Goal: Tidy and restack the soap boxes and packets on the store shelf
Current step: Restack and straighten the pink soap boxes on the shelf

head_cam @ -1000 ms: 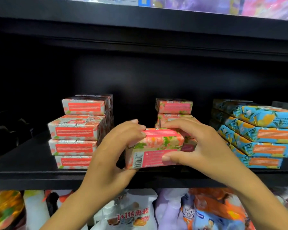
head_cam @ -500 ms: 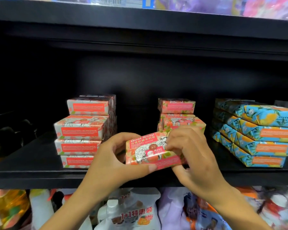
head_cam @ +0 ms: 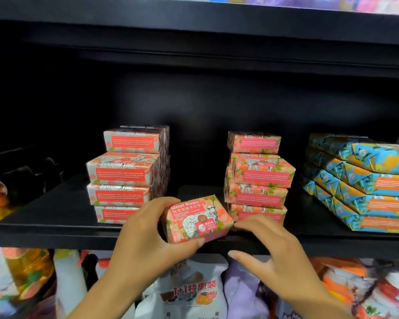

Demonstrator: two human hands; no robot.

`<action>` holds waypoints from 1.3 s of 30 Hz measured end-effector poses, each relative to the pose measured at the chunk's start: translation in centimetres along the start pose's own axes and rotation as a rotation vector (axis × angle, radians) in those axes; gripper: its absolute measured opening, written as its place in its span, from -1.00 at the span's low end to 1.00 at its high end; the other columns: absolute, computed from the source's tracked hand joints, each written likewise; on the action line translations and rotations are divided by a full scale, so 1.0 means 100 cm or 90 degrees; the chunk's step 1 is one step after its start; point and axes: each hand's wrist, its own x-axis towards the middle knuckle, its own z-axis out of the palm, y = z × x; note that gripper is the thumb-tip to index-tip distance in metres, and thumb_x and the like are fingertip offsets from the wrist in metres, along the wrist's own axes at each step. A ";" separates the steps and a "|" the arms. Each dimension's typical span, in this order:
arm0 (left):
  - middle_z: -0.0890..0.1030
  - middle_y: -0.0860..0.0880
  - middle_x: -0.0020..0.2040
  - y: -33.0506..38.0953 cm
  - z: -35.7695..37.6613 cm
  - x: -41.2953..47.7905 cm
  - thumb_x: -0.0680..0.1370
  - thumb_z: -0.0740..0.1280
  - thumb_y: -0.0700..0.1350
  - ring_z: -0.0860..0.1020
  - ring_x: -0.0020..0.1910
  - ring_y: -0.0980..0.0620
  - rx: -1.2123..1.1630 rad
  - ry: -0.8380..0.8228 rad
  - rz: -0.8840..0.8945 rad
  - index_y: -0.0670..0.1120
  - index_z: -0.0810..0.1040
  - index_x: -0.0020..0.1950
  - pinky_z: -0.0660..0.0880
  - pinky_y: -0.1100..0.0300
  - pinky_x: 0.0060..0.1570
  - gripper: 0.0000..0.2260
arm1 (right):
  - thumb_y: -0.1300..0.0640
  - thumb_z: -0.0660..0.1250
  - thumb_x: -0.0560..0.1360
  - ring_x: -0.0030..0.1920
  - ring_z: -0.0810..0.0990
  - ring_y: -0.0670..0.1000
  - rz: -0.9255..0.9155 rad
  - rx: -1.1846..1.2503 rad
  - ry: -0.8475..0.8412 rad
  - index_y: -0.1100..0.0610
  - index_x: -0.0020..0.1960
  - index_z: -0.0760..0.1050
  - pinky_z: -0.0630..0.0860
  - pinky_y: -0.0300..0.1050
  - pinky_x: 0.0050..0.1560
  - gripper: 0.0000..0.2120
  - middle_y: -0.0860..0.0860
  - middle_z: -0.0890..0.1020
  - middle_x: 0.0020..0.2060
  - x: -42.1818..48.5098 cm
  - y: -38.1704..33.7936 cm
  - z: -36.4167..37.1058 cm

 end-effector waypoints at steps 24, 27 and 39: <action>0.68 -0.10 -0.22 -0.001 0.028 0.031 0.22 0.58 -0.36 0.65 -0.21 -0.12 0.322 0.053 0.263 -0.20 0.70 -0.16 0.62 0.04 -0.27 -0.76 | 0.12 0.39 0.36 -0.04 0.45 -0.15 -0.045 -0.068 0.089 0.14 0.00 0.64 0.38 -0.30 0.02 -0.77 -0.05 0.63 -0.11 -0.005 0.006 0.018; 0.68 -0.10 -0.24 -0.001 0.032 0.036 0.14 0.58 -0.43 0.66 -0.24 -0.12 0.337 0.051 0.232 -0.20 0.70 -0.19 0.63 0.03 -0.32 -0.69 | 0.11 0.39 0.36 -0.03 0.45 -0.17 -0.051 -0.071 0.093 0.11 0.01 0.64 0.39 -0.30 0.03 -0.77 -0.07 0.63 -0.10 -0.007 0.007 0.018; 0.65 0.02 -0.12 0.005 0.033 0.009 0.50 0.31 0.00 0.60 -0.12 0.03 0.254 -0.005 0.257 -0.12 0.67 -0.13 0.56 0.15 -0.14 -0.77 | 0.10 0.39 0.41 0.04 0.52 -0.21 -0.080 0.012 0.139 0.10 0.00 0.63 0.40 -0.39 0.09 -0.82 -0.16 0.61 -0.05 0.007 0.000 -0.031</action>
